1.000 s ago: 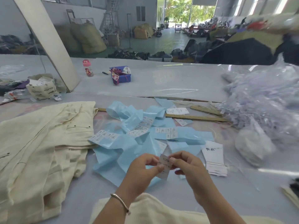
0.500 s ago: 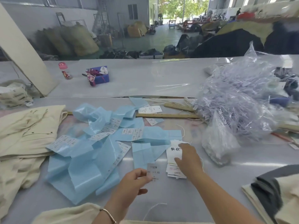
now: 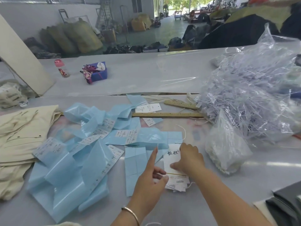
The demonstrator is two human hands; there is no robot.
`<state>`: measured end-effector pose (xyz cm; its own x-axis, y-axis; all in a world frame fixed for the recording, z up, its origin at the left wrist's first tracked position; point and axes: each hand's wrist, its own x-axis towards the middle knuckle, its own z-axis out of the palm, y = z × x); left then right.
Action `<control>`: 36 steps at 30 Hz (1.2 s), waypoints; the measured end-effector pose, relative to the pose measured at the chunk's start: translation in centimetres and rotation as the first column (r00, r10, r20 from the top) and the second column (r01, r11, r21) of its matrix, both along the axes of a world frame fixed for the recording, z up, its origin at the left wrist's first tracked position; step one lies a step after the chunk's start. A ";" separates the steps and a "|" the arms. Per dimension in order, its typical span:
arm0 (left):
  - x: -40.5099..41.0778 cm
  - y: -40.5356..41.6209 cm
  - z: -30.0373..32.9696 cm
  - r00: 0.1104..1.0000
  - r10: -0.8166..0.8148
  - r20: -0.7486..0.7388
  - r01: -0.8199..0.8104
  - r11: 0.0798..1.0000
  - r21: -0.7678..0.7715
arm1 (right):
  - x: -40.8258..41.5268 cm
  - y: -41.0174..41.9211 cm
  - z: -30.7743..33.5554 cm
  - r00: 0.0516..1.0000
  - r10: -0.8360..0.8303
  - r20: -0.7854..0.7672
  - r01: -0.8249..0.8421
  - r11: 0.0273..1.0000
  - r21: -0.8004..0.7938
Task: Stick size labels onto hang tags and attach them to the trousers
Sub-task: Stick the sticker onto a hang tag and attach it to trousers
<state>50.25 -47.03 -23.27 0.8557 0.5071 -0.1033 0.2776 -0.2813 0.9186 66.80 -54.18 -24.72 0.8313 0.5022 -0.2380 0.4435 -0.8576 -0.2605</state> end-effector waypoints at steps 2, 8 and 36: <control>1.6 -0.5 -0.6 1.000 -0.003 -0.002 0.003 0.998 0.068 | -0.7 0.0 -0.4 0.997 -0.074 0.016 0.074 0.997 0.008; 3.9 -1.1 -2.2 0.997 0.014 -0.072 0.004 0.969 0.245 | -2.0 0.2 -1.1 0.961 -0.277 -0.020 0.278 0.957 0.082; 1.8 -0.6 -4.6 0.988 0.089 0.128 -0.090 0.996 0.004 | -3.5 -1.5 -1.3 0.841 -0.457 -0.289 0.461 0.329 0.824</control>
<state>52.06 -47.62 -27.84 0.8125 0.5829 0.0093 0.1825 -0.2693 0.9456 63.29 -55.64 -26.06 0.9981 -0.0180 0.0581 0.0511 -0.2692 -0.9617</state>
